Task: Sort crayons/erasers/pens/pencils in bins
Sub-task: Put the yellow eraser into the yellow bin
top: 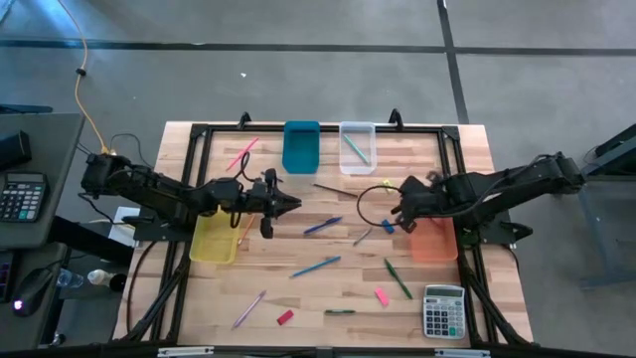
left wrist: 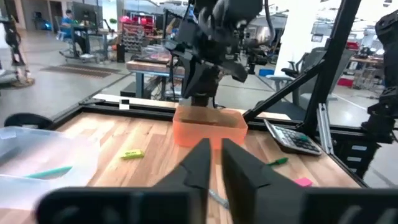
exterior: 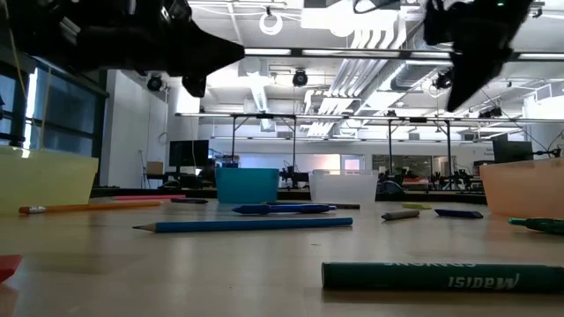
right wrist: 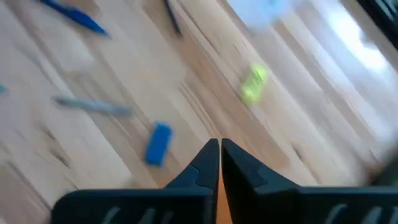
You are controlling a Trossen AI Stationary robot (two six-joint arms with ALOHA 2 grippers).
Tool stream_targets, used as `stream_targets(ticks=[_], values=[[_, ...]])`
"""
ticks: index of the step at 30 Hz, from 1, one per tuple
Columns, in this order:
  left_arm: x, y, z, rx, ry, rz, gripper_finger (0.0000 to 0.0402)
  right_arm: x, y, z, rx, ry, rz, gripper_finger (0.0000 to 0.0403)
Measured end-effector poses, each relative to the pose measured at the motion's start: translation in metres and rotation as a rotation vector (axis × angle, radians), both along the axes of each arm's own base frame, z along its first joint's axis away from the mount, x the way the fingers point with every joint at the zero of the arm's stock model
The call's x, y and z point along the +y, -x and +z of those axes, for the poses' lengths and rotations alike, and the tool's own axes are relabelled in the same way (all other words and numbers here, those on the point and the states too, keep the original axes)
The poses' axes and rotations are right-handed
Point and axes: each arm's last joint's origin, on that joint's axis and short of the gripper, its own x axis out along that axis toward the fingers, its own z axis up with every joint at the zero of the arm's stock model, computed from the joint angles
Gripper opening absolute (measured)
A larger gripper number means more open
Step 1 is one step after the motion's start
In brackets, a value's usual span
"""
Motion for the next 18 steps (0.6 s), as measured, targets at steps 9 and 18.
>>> stream_targets(ticks=[9,18], values=[[0.013,0.002,-0.008,0.076,0.067,0.055,0.0001,-0.022,-0.030,0.012,-0.204,0.031,0.238,0.0001],[0.015,0.003,-0.015,0.139,0.048,-0.074,0.0002,-0.034,-0.068,-0.003,-0.211,0.144,0.448,0.0002]])
